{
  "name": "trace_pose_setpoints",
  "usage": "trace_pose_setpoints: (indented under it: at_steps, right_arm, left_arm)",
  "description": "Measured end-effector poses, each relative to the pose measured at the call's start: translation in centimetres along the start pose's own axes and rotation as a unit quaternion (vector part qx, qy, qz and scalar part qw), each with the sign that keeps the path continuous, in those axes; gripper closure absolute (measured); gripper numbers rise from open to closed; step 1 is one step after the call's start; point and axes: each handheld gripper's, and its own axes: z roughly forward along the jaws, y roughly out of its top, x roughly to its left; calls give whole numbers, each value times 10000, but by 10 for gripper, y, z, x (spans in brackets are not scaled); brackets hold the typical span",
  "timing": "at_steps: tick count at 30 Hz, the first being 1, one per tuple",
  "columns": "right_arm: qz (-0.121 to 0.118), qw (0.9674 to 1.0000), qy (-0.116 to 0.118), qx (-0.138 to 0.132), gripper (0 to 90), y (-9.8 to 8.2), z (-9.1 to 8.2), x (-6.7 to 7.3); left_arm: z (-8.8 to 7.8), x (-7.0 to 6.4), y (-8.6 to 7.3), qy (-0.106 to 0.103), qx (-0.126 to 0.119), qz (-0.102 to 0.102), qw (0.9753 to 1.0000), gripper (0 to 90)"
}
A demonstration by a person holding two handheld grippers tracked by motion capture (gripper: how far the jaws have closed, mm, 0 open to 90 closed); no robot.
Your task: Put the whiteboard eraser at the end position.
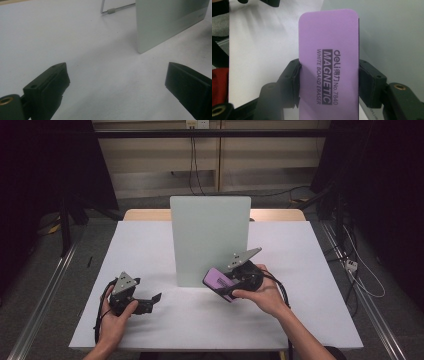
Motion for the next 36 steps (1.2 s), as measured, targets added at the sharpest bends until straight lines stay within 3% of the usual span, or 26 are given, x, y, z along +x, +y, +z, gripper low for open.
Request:
trace_pose_setpoints:
  at_steps: [14,22,36]
  right_arm:
    - [-66,9993,268,234,415,-6,3,8]
    - [-80,9985,404,369,415,-11,9,11]
    - [-228,9952,625,711,415,-9,21,22]
  left_arm:
    - [-1,-1,-1,47,33,-90,9999,49]
    - [0,-2,-1,3,38,-34,10000,49]
    - [-4,0,-2,-19,-27,-75,10000,49]
